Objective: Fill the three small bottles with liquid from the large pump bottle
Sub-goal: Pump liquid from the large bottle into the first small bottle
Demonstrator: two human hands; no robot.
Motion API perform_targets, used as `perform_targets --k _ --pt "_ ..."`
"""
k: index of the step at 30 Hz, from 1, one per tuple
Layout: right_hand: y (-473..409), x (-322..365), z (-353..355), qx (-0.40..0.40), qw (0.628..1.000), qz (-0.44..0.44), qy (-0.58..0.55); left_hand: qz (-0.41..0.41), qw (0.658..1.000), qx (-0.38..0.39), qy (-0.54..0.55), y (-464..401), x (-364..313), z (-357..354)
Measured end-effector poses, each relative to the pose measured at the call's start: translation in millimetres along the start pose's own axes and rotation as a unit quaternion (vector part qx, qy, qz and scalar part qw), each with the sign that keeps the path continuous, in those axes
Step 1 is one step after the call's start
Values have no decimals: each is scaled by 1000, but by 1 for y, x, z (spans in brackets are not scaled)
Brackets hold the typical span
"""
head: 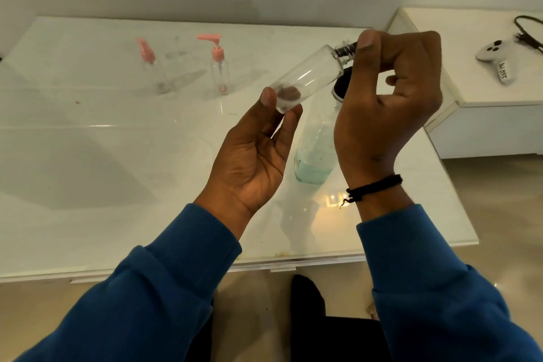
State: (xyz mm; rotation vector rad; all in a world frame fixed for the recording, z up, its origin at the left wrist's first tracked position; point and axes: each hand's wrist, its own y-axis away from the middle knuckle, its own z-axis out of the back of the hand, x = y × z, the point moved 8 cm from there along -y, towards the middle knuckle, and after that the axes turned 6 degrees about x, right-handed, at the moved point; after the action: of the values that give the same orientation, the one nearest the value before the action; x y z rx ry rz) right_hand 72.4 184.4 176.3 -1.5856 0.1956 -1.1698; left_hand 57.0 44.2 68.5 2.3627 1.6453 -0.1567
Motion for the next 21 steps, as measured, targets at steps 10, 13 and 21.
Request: perform_targets --k 10,13,21 --pt "2 0 -1 3 1000 -4 -7 2 1000 0 7 0 0 0" --pt "-2 1 1 -9 1000 -6 -1 2 1000 1 3 0 1 -2" --pt "1 -1 -2 4 1000 -12 -10 0 1000 -5 2 1 1 -1"
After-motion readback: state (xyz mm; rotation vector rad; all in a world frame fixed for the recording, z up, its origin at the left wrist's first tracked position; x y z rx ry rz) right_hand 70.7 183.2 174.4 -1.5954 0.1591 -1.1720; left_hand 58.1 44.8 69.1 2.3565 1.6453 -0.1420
